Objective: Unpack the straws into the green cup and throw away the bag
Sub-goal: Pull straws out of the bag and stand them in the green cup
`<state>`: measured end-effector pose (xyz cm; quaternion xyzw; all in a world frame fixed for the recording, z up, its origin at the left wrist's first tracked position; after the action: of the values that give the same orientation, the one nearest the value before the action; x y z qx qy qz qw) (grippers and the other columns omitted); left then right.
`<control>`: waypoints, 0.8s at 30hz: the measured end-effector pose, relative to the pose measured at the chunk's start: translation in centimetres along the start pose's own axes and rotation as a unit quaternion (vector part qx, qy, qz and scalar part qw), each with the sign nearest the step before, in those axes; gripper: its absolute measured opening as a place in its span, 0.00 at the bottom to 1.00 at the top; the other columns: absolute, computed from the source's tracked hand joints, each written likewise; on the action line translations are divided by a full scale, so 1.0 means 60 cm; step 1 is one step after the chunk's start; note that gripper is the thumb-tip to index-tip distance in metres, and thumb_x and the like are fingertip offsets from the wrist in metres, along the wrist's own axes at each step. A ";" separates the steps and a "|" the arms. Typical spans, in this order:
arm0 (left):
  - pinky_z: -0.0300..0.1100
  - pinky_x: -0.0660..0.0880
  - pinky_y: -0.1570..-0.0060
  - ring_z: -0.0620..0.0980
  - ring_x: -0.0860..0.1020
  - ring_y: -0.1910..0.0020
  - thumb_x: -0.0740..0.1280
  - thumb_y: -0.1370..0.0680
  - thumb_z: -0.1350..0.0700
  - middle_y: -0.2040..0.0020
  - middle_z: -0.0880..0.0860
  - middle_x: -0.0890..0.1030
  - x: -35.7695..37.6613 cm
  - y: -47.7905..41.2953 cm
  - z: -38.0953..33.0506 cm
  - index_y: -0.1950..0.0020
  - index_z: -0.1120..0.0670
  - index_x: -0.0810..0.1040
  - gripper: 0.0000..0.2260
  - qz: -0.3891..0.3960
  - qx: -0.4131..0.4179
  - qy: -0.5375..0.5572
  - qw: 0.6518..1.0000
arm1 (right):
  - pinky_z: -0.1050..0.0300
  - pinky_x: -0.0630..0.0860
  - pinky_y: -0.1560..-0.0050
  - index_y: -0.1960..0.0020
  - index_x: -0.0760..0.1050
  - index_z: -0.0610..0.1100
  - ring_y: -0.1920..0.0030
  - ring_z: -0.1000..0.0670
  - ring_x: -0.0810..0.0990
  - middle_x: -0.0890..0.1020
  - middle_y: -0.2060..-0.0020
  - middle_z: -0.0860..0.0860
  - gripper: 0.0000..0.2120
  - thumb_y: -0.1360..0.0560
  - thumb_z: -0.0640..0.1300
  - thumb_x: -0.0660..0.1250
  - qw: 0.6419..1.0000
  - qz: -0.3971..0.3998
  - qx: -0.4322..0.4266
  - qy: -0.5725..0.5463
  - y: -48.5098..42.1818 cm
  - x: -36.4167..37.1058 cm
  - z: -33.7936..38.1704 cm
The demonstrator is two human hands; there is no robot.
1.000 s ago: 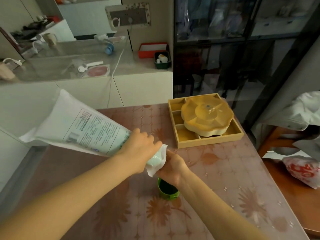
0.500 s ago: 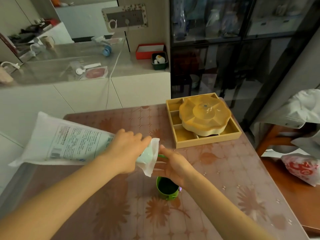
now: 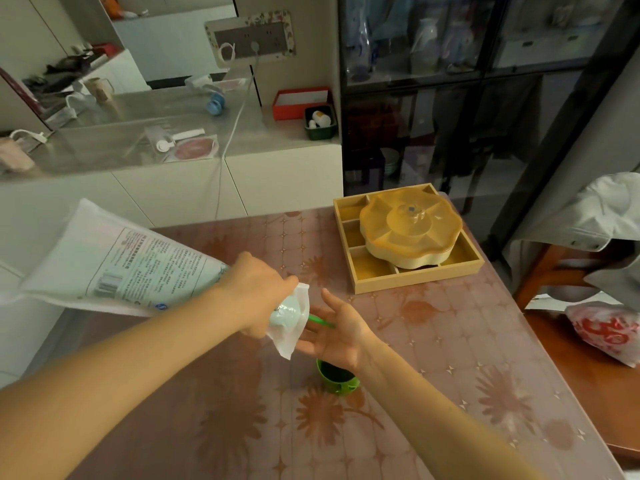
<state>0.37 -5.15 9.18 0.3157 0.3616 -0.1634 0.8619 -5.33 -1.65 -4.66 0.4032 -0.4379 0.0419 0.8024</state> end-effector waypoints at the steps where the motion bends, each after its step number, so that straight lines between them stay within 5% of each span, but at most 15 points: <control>1: 0.45 0.65 0.60 0.54 0.77 0.53 0.67 0.29 0.53 0.54 0.51 0.77 0.002 0.001 0.000 0.39 0.53 0.62 0.22 0.011 -0.001 0.008 1.000 | 0.42 0.79 0.49 0.38 0.74 0.41 0.43 0.37 0.79 0.77 0.39 0.38 0.23 0.22 0.57 0.59 1.000 0.001 -0.001 0.013 0.000 -0.001 0.001; 7: 0.44 0.66 0.65 0.53 0.76 0.58 0.69 0.29 0.53 0.51 0.52 0.77 -0.004 -0.003 -0.037 0.26 0.53 0.47 0.40 0.021 0.025 -0.030 0.999 | 0.42 0.77 0.46 0.35 0.73 0.43 0.46 0.40 0.79 0.78 0.40 0.41 0.22 0.22 0.56 0.59 0.999 -0.031 0.017 -0.034 0.003 0.003 -0.025; 9: 0.42 0.62 0.70 0.51 0.70 0.67 0.68 0.28 0.54 0.57 0.52 0.75 -0.015 -0.009 -0.063 0.25 0.53 0.42 0.42 0.011 0.052 -0.053 0.997 | 0.44 0.69 0.35 0.29 0.66 0.44 0.39 0.41 0.73 0.68 0.30 0.42 0.25 0.22 0.54 0.58 0.973 -0.048 0.079 0.213 -0.004 0.032 -0.037; 10: 0.41 0.61 0.71 0.50 0.69 0.68 0.68 0.28 0.55 0.56 0.52 0.74 -0.018 -0.012 -0.075 0.25 0.51 0.41 0.42 0.010 0.066 -0.050 0.996 | 0.44 0.59 0.28 0.28 0.63 0.44 0.32 0.42 0.66 0.63 0.27 0.44 0.27 0.23 0.54 0.61 0.908 -0.110 0.040 0.402 -0.002 0.032 -0.023; 11: 0.41 0.62 0.68 0.51 0.72 0.65 0.67 0.27 0.55 0.53 0.53 0.75 -0.020 -0.013 -0.083 0.25 0.49 0.41 0.41 0.003 0.081 -0.044 0.996 | 0.43 0.48 0.25 0.29 0.61 0.44 0.29 0.44 0.60 0.62 0.28 0.45 0.31 0.26 0.54 0.67 0.820 -0.039 0.002 0.571 -0.003 0.063 -0.029; 12: 0.42 0.62 0.63 0.53 0.74 0.58 0.68 0.28 0.54 0.48 0.54 0.75 -0.021 -0.011 -0.087 0.25 0.48 0.41 0.42 -0.014 0.092 -0.039 0.995 | 0.44 0.43 0.25 0.30 0.60 0.42 0.29 0.47 0.60 0.66 0.32 0.46 0.36 0.31 0.51 0.73 0.818 -0.044 0.004 0.574 0.009 0.082 -0.031; 13: 0.44 0.61 0.59 0.54 0.74 0.51 0.70 0.29 0.54 0.43 0.56 0.74 -0.024 -0.005 -0.085 0.25 0.46 0.40 0.44 -0.040 0.100 -0.039 0.993 | 0.45 0.44 0.25 0.34 0.60 0.38 0.33 0.50 0.65 0.70 0.42 0.45 0.39 0.36 0.49 0.77 0.823 -0.064 -0.055 0.562 0.015 0.090 -0.009; 15: 0.47 0.62 0.56 0.56 0.71 0.47 0.70 0.30 0.55 0.39 0.56 0.70 -0.025 0.013 -0.075 0.26 0.45 0.37 0.47 -0.091 0.104 -0.037 0.990 | 0.56 0.64 0.31 0.40 0.62 0.33 0.49 0.55 0.75 0.69 0.58 0.46 0.33 0.31 0.53 0.72 0.886 -0.129 -0.083 0.437 0.007 0.046 -0.003; 17: 0.47 0.67 0.57 0.54 0.71 0.51 0.67 0.29 0.61 0.41 0.55 0.69 -0.013 0.026 -0.062 0.27 0.43 0.36 0.45 -0.116 0.101 -0.004 0.988 | 0.63 0.78 0.55 0.42 0.70 0.36 0.59 0.55 0.80 0.75 0.59 0.48 0.17 0.22 0.49 0.60 0.983 -0.082 -0.066 0.151 -0.001 0.047 -0.012; 19: 0.48 0.71 0.56 0.53 0.72 0.54 0.64 0.28 0.64 0.42 0.54 0.70 0.006 0.032 -0.050 0.28 0.42 0.37 0.43 -0.113 0.091 0.032 0.989 | 0.55 0.78 0.55 0.40 0.73 0.39 0.49 0.46 0.81 0.79 0.54 0.46 0.16 0.22 0.49 0.60 0.998 -0.057 -0.041 -0.002 0.000 0.022 -0.010; 22: 0.47 0.69 0.52 0.54 0.74 0.51 0.63 0.27 0.63 0.38 0.54 0.70 0.019 0.035 -0.043 0.28 0.41 0.36 0.42 -0.120 0.083 0.043 0.988 | 0.44 0.77 0.45 0.36 0.74 0.40 0.43 0.38 0.79 0.80 0.44 0.39 0.26 0.24 0.58 0.60 0.996 -0.042 0.033 -0.073 0.005 0.009 -0.024; 24: 0.47 0.65 0.50 0.54 0.74 0.49 0.64 0.27 0.61 0.38 0.53 0.69 0.013 0.039 -0.040 0.27 0.42 0.37 0.42 -0.126 0.071 0.021 0.989 | 0.42 0.77 0.44 0.38 0.75 0.40 0.41 0.38 0.78 0.78 0.41 0.39 0.24 0.24 0.57 0.61 0.998 0.004 0.002 -0.064 0.024 0.013 -0.009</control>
<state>0.86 -1.87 8.30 0.3320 0.4041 -0.2890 0.8019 -5.10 -0.52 -3.33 0.4050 -0.4901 0.0195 0.7716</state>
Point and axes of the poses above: each hand's wrist, its own y-axis away from the middle knuckle, its own x-axis out of the palm, z = x × y, the point moved 7 cm from there along -y, towards the middle knuckle
